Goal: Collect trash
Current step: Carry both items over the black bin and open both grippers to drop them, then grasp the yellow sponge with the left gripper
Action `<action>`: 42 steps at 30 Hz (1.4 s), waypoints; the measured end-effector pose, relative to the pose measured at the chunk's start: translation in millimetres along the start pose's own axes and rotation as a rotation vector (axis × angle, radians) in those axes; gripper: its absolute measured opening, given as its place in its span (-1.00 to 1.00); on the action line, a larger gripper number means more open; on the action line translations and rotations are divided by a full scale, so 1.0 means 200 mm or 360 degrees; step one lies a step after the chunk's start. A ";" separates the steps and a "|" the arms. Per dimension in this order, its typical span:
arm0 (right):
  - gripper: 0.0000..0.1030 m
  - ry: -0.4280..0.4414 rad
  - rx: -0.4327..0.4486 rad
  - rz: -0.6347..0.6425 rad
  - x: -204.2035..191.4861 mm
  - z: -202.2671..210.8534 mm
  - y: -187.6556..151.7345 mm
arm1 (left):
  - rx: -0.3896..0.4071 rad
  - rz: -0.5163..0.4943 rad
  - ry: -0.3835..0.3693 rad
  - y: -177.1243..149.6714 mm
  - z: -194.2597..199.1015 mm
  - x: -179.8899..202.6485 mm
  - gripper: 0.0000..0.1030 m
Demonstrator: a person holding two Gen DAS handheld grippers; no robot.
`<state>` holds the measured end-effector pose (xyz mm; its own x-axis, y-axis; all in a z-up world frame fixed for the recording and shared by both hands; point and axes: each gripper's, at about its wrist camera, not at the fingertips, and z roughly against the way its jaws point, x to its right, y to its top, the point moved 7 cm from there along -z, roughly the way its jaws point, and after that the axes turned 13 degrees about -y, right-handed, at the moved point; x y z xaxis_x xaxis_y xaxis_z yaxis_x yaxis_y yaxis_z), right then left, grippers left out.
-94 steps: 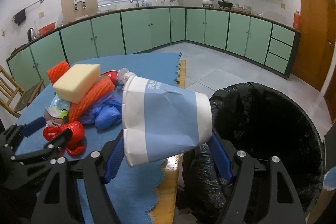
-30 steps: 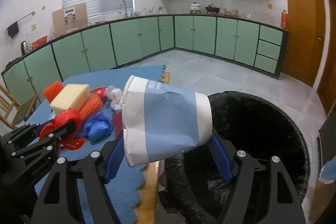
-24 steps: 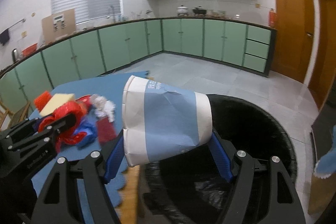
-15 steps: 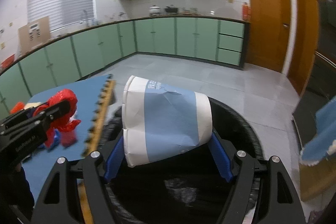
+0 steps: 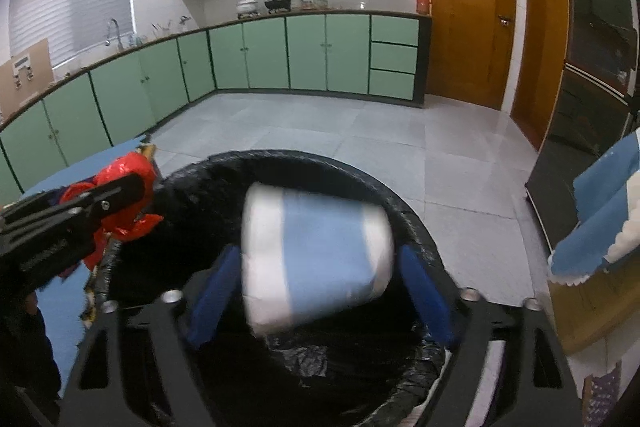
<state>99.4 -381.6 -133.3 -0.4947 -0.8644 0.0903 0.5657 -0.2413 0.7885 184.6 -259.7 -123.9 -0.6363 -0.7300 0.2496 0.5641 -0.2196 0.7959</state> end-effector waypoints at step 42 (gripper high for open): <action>0.88 0.0588 0.0241 0.0315 -1.25 0.37 0.07 | 0.0185 0.0210 0.0893 -0.24 1.07 -1.17 0.64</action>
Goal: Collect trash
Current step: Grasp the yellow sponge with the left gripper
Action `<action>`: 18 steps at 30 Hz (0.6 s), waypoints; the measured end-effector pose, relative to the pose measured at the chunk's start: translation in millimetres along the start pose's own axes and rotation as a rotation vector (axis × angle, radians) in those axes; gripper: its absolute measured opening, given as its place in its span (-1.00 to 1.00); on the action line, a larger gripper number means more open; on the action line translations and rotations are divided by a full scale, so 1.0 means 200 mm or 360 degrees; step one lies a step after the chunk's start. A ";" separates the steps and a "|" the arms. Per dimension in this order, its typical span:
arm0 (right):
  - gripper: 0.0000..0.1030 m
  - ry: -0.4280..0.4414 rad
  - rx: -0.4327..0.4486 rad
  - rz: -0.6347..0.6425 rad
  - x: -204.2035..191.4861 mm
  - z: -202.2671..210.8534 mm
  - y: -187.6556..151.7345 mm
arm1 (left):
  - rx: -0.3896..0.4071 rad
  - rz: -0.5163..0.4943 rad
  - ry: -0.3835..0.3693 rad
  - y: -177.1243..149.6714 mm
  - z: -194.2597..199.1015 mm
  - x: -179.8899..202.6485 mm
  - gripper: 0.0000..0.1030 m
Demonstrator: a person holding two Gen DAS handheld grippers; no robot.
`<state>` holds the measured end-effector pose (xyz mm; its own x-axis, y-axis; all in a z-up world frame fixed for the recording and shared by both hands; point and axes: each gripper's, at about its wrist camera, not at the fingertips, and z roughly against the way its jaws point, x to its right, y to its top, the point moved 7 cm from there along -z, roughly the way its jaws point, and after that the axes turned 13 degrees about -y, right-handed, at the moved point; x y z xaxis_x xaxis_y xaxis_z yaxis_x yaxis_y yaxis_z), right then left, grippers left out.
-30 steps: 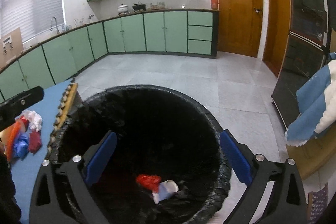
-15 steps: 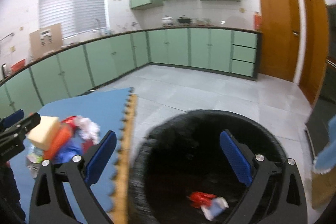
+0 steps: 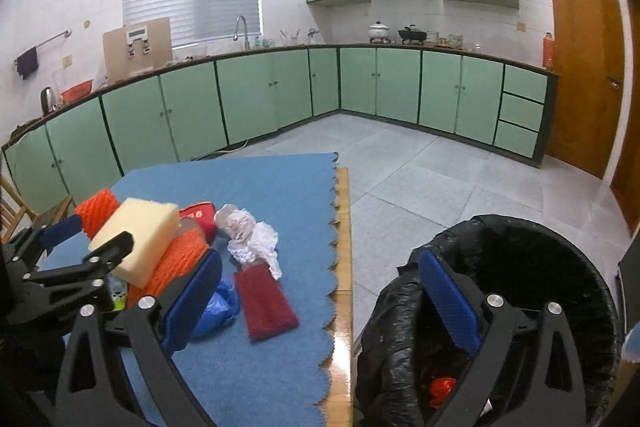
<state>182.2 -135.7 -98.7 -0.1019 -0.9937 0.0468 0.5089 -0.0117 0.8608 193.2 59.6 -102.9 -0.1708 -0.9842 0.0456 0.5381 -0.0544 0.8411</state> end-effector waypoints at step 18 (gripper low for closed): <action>0.88 0.0003 -0.0048 0.0035 -0.01 -0.04 -0.06 | -0.0072 -0.0001 0.0022 -0.03 -0.16 -0.02 0.64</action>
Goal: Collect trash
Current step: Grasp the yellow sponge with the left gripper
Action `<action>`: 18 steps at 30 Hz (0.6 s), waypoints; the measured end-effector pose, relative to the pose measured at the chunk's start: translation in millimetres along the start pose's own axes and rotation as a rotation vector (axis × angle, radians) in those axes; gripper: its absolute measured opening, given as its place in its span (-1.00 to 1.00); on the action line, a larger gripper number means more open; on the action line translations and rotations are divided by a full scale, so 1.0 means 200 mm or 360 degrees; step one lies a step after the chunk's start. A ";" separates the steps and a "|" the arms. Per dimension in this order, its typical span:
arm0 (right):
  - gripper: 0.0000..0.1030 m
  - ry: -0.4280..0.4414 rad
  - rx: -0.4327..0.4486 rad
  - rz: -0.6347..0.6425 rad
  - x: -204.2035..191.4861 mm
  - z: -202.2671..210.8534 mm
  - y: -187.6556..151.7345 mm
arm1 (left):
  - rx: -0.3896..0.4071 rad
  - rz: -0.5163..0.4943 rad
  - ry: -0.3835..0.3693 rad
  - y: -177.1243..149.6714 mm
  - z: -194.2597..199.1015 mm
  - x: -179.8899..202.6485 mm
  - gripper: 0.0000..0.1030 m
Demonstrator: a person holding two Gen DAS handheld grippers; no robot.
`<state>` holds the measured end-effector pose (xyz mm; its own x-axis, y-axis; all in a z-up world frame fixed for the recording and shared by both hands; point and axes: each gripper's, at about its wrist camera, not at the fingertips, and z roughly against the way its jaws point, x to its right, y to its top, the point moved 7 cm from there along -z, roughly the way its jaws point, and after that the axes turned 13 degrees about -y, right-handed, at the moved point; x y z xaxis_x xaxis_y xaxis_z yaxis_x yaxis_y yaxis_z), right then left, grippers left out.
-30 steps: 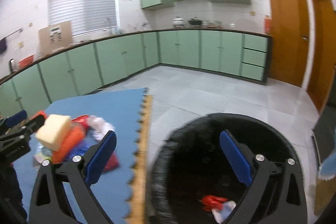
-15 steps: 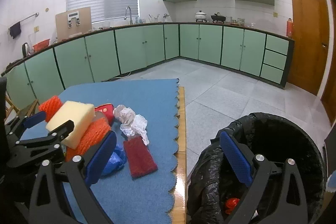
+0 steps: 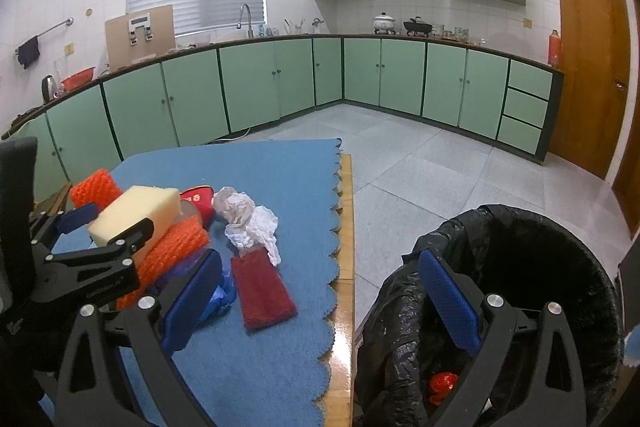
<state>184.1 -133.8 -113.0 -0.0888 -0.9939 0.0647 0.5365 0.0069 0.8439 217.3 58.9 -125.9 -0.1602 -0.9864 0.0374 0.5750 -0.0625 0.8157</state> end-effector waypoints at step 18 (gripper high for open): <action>0.88 -0.0001 -0.0016 0.0006 0.01 0.00 -0.01 | -0.0034 0.0029 -0.0030 -0.04 0.00 -0.02 0.67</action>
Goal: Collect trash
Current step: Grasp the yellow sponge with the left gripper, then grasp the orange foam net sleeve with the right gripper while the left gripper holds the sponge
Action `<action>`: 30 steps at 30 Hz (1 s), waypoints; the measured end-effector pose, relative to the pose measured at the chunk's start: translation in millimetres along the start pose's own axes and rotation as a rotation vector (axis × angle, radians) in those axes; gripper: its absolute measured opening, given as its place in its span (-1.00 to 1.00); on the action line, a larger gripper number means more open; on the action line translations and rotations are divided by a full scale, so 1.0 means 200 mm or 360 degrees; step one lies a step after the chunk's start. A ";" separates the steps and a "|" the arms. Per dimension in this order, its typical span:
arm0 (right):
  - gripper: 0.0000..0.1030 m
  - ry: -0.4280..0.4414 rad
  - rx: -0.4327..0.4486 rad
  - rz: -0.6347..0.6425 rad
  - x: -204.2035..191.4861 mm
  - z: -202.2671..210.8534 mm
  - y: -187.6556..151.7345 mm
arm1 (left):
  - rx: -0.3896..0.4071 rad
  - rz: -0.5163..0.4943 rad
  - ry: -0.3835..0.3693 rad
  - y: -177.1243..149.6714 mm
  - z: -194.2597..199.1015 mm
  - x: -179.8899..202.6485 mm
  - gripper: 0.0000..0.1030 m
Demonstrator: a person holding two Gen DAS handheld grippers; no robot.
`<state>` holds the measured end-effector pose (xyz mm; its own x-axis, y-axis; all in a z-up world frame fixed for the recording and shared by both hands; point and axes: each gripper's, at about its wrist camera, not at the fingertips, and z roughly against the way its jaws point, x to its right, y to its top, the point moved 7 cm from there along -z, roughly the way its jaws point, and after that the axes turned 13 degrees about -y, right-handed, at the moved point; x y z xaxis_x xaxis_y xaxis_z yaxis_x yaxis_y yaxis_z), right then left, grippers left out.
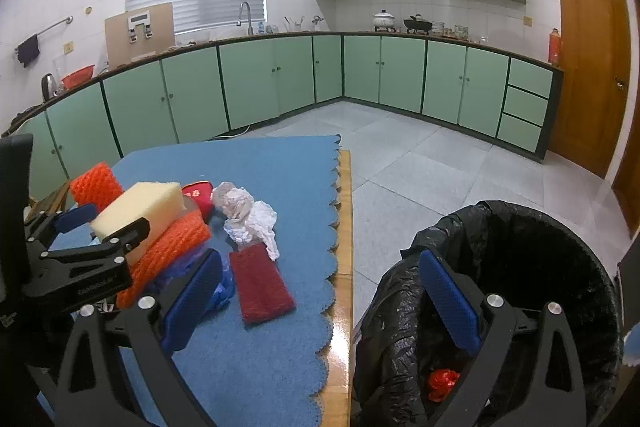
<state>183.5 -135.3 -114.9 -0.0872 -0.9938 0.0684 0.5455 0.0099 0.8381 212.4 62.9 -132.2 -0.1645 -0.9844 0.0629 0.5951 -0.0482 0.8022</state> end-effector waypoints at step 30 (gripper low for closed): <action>0.88 0.0113 0.0028 0.0057 -0.21 0.03 0.03 | 0.0255 0.0158 0.0046 0.06 0.44 -0.19 0.47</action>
<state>186.1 -93.8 -110.0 -0.0083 -0.9981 0.0603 0.5326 0.0466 0.8451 156.3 115.3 -73.3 -0.0870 -0.9875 0.1314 0.4738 0.0750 0.8774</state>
